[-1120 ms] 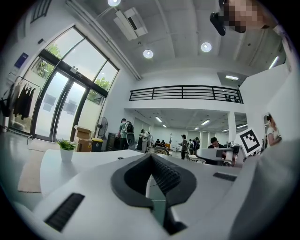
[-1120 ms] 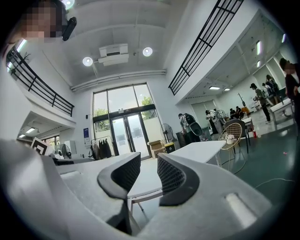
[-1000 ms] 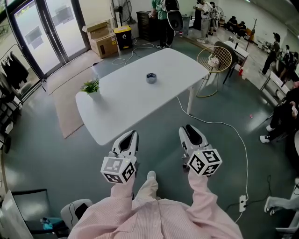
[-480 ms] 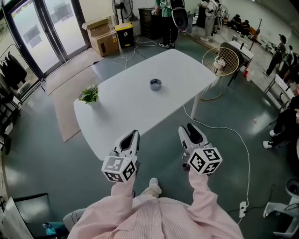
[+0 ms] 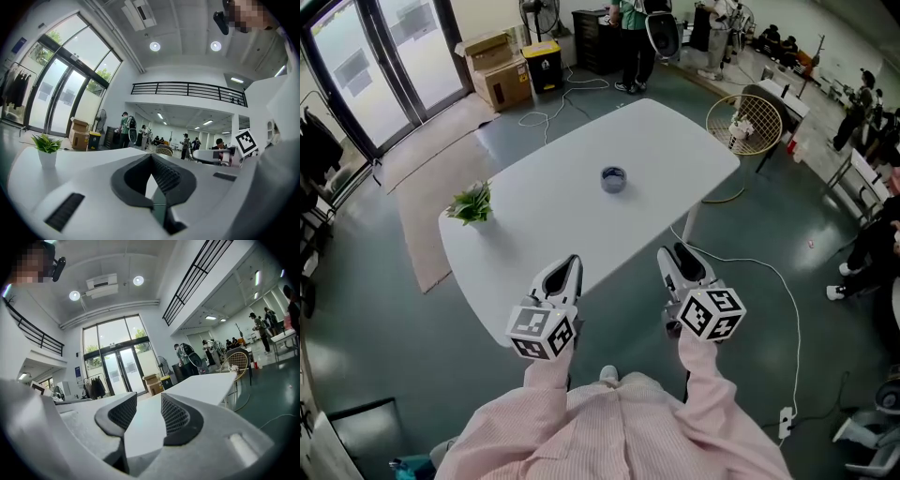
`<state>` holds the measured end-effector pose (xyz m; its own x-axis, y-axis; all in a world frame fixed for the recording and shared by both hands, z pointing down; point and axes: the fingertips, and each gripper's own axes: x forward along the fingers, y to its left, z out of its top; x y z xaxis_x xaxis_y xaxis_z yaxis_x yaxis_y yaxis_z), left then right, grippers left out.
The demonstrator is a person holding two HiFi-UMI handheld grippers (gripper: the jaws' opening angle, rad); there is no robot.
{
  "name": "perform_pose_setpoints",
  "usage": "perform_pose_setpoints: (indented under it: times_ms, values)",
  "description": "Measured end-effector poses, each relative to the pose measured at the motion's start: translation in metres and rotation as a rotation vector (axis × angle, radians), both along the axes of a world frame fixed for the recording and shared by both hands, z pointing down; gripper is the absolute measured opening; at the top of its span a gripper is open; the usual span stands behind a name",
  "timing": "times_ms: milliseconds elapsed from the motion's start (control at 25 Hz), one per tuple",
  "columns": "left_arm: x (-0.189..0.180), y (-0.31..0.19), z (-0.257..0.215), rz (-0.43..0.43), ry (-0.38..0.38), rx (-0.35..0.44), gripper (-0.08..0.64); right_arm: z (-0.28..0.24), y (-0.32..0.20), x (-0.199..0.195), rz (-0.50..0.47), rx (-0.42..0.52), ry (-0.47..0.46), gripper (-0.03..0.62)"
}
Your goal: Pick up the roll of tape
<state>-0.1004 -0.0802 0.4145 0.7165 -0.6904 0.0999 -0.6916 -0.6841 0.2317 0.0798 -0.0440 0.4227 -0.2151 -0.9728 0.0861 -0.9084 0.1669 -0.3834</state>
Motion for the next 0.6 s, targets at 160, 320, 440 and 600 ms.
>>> perform_pose_setpoints:
  times_ms: [160,320,440,600]
  values:
    - [0.003,-0.017,0.006,0.003,-0.001,-0.019,0.0,0.006,-0.018,0.003,0.006,-0.019,-0.016,0.144]
    - [0.007,-0.036,0.014,0.001,0.0,-0.035,0.0,0.013,-0.038,0.009,0.007,-0.033,-0.049,0.144]
    - [0.013,-0.051,0.018,-0.005,-0.002,-0.049,0.0,0.017,-0.054,0.016,0.001,-0.048,-0.067,0.144]
    - [0.021,-0.081,0.024,-0.025,-0.005,-0.058,0.0,0.024,-0.089,0.024,-0.024,-0.059,-0.075,0.144]
